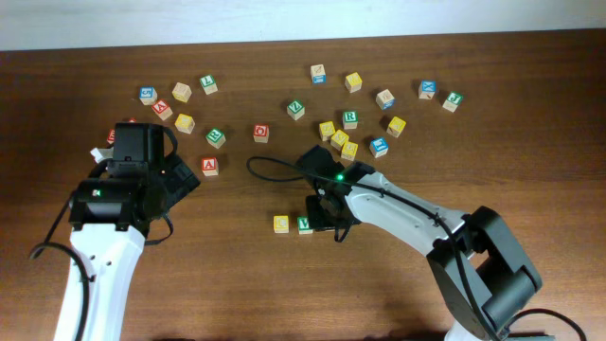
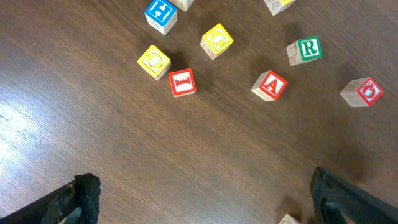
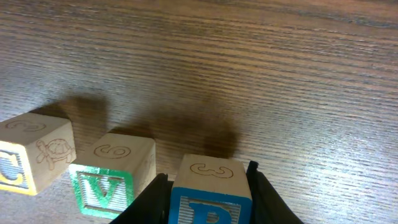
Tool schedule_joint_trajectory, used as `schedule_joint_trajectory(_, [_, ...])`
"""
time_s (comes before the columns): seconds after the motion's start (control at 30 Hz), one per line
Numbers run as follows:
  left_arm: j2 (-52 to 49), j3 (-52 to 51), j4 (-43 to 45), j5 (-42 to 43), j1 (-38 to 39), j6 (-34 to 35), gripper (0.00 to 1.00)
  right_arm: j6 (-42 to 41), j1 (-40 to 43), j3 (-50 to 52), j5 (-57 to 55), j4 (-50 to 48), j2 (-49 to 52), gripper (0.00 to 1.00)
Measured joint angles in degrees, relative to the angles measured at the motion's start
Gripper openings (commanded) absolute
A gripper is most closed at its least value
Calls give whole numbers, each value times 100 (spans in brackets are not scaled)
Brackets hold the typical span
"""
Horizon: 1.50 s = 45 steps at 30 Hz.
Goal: Spell out CVPR
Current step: 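Place the blue P block right of the green V block, then move the right gripper to the green R block and grasp it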
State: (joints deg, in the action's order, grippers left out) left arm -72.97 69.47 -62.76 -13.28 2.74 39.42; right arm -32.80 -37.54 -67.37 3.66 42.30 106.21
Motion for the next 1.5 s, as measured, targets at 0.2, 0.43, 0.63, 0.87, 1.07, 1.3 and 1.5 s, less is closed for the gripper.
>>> schedule_joint_trajectory(0.2, [0,0,-2,0,0,0,99,0,0,4,-24,-103,212,28])
schedule_joint_trajectory(0.43, [0,0,-2,0,0,0,99,42,0,4,-46,-166,212,40])
schedule_joint_trajectory(0.63, [0,0,-4,0,0,0,99,127,0,-448,-155,723,243,46])
schedule_joint_trajectory(0.87, [0,0,0,0,0,0,99,201,0,-1788,-216,1834,260,52])
schedule_joint_trajectory(1.07, [0,0,2,0,0,0,99,332,352,-3698,-210,3410,4,86])
schedule_joint_trajectory(1.3, [0,0,-2,0,0,0,99,730,2192,-4148,-260,3630,-251,98])
schedule_joint_trajectory(1.5, [0,0,2,0,0,0,99,732,2868,-4148,-280,3178,-192,98])
